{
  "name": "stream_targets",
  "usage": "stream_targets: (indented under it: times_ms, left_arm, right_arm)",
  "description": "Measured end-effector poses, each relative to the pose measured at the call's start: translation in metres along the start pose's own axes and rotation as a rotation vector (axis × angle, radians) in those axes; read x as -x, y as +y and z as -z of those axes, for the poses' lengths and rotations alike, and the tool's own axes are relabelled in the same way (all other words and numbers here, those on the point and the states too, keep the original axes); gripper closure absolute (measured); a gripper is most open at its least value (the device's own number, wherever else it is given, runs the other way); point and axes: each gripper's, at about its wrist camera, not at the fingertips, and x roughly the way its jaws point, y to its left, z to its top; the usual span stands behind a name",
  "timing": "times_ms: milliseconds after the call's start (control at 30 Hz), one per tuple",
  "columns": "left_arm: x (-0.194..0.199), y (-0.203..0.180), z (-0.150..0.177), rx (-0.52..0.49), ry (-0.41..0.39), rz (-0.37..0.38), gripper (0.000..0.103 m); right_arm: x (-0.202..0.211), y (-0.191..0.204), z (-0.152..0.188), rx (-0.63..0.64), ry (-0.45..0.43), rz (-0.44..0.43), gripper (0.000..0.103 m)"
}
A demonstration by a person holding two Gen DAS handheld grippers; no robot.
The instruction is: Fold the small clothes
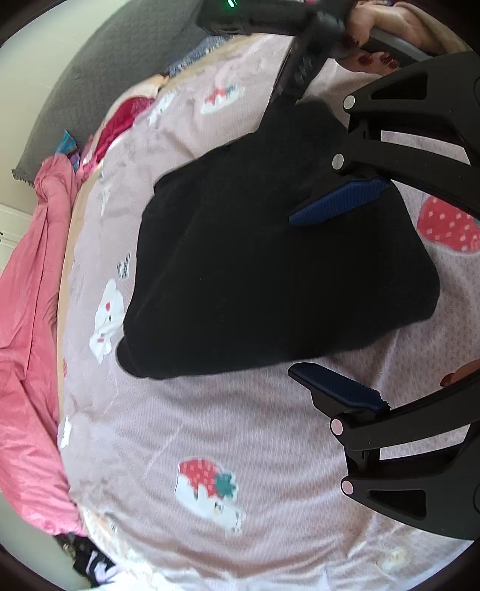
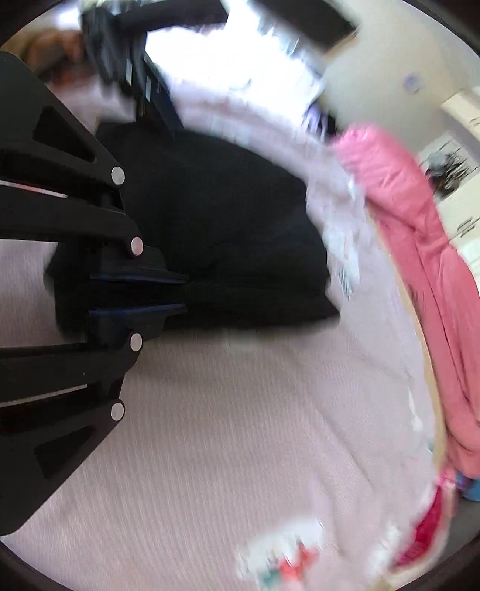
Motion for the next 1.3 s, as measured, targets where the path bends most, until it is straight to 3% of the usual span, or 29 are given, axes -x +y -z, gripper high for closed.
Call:
stream_targets:
  times_ms: [100,133,167,200,333,433,533,667,933,1067,1300]
  left_arm:
    - [0.003,0.001,0.003,0.014,0.0,0.008,0.034]
    - [0.005,0.001,0.004,0.015,-0.005,0.003,0.032]
    - [0.005,0.001,0.005,0.014,-0.005,0.003,0.031]
    - [0.006,0.002,0.006,0.015,-0.004,0.006,0.03]
    - [0.014,-0.002,0.013,0.002,-0.024,0.016,0.029]
    - [0.022,-0.005,0.02,-0.009,-0.038,0.024,0.024]
    - [0.034,-0.005,0.026,-0.018,-0.059,0.024,0.017]
    - [0.05,-0.005,0.036,-0.03,-0.092,0.023,0.009]
    - [0.078,-0.007,0.058,-0.048,-0.161,0.002,0.009]
    - [0.089,-0.007,0.073,-0.059,-0.179,-0.004,0.009]
    - [0.094,0.005,0.104,-0.051,-0.164,-0.016,0.009]
  right_arm:
    - [0.01,-0.004,0.003,-0.076,-0.043,-0.047,0.079]
    - [0.018,-0.002,0.004,-0.073,-0.072,-0.052,0.07]
    - [0.031,0.001,0.009,-0.066,-0.123,-0.047,0.053]
    - [0.038,0.003,0.013,-0.059,-0.151,-0.041,0.046]
    - [0.065,0.018,0.035,0.008,-0.241,-0.003,0.041]
    - [0.082,0.026,0.048,0.045,-0.31,0.019,0.031]
    - [0.106,0.027,0.069,0.047,-0.397,0.035,0.013]
    - [0.124,0.022,0.092,0.018,-0.453,0.01,0.008]
    - [0.144,0.025,0.118,-0.011,-0.478,-0.035,0.005]
    - [0.148,0.035,0.133,0.015,-0.451,-0.034,0.005]
    - [0.134,0.057,0.155,0.072,-0.327,0.031,0.004]
